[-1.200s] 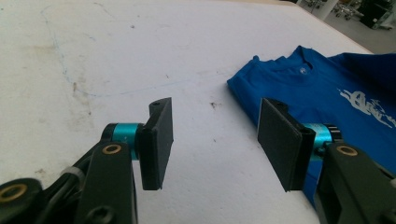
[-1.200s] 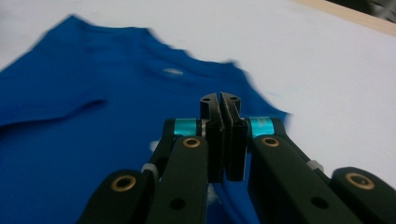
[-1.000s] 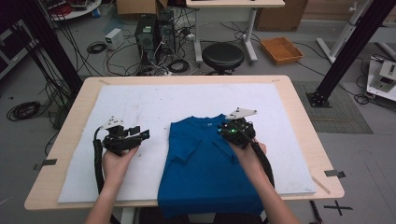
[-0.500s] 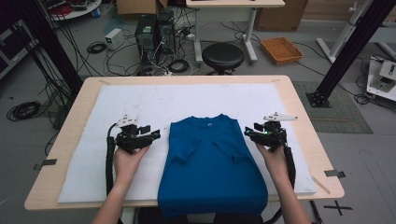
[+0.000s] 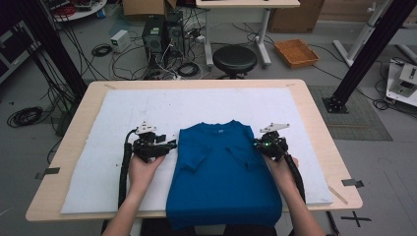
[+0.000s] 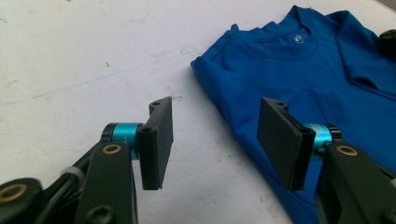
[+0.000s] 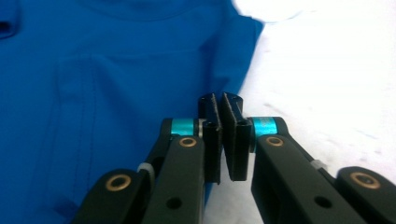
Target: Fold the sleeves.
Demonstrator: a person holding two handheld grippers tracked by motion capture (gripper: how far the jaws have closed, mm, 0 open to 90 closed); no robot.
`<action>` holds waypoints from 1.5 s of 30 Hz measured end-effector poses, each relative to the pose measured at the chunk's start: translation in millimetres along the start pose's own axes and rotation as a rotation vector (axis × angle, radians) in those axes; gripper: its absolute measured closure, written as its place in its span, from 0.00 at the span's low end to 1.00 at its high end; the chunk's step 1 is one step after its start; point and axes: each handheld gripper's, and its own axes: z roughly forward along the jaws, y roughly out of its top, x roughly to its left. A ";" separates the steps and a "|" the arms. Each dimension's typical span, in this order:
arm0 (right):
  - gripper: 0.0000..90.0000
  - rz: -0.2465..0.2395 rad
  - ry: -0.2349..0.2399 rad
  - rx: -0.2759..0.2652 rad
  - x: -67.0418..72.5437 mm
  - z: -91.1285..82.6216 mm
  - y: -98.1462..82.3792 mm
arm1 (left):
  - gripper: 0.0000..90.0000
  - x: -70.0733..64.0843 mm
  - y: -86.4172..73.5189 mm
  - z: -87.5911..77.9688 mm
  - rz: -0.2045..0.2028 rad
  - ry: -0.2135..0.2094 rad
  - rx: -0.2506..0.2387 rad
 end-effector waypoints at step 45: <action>0.50 0.229 -0.027 -0.221 -55.3 -52.2 -9.6 | 0.45 2.5 -3.3 -20.1 0.042 0.024 -0.062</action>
